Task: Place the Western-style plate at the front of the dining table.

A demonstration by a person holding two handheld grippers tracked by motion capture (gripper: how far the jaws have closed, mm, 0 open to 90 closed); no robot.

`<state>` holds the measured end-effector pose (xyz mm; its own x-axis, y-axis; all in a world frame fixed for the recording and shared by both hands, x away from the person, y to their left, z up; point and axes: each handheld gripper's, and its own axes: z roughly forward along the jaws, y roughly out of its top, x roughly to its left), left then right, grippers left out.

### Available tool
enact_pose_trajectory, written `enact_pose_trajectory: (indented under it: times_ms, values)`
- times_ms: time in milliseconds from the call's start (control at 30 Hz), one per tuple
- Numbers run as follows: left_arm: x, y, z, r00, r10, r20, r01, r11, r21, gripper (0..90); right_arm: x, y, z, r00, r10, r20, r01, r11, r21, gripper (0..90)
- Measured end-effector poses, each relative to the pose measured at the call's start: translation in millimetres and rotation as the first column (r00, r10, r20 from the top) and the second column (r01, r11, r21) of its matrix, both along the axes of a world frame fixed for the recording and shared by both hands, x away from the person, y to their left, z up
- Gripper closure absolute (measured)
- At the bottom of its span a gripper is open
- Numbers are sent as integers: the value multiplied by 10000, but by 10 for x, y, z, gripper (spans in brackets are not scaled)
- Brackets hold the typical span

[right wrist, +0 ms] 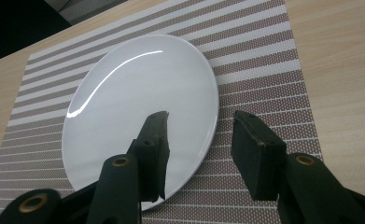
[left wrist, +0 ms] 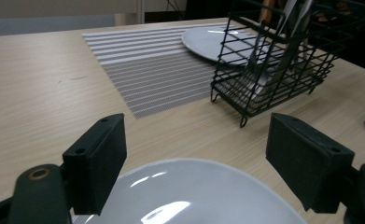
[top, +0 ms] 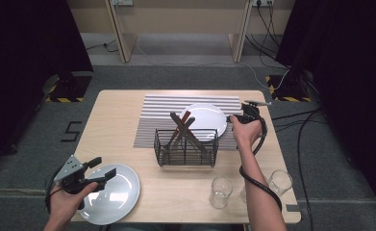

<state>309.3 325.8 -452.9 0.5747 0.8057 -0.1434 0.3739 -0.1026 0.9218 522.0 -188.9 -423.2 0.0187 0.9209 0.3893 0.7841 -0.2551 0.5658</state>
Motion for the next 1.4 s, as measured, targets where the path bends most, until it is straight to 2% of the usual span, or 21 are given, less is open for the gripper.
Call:
enact_pose_trajectory:
  times_ms: [67,233,567,867,933,1000,1033,1100,1300,1400]
  values:
    - [30,-72,28,9996,-297,-15,297,9994,-168,205,-37,-17,23,10000,9,79,-9,10000,-7,559]
    - [101,-267,97,9965,-838,77,838,9965,-57,205,-124,-47,94,9996,23,293,-24,10000,29,554]
    - [271,-535,258,9890,-1441,341,1445,9895,-101,192,-349,-64,164,9967,278,762,-275,9996,-54,552]
    - [388,-803,448,9749,-2061,846,2076,9782,-94,200,-529,-71,154,9938,394,1039,-377,9991,-180,547]
    - [417,-860,484,9713,-2186,934,2201,9755,-62,203,-559,-82,135,9938,416,1028,-421,9991,28,546]
    - [451,-917,507,9674,-2347,956,2372,9713,-162,207,-588,-86,128,9931,408,1097,-402,9992,-84,546]
    - [467,-947,516,9663,-2388,961,2413,9703,-160,207,-599,-88,128,9933,407,1083,-411,9992,10,545]
    - [499,-1001,528,9639,-2468,996,2490,9684,-103,208,-627,-91,139,9916,423,1224,-407,9991,-154,545]
    - [565,-1118,565,9587,-2630,1086,2654,9641,-74,219,-736,-112,162,9879,492,1472,-465,9987,-219,540]
    - [603,-1209,606,9534,-2787,1158,2806,9598,0,224,-800,-119,161,9859,503,1596,-479,9987,-190,538]
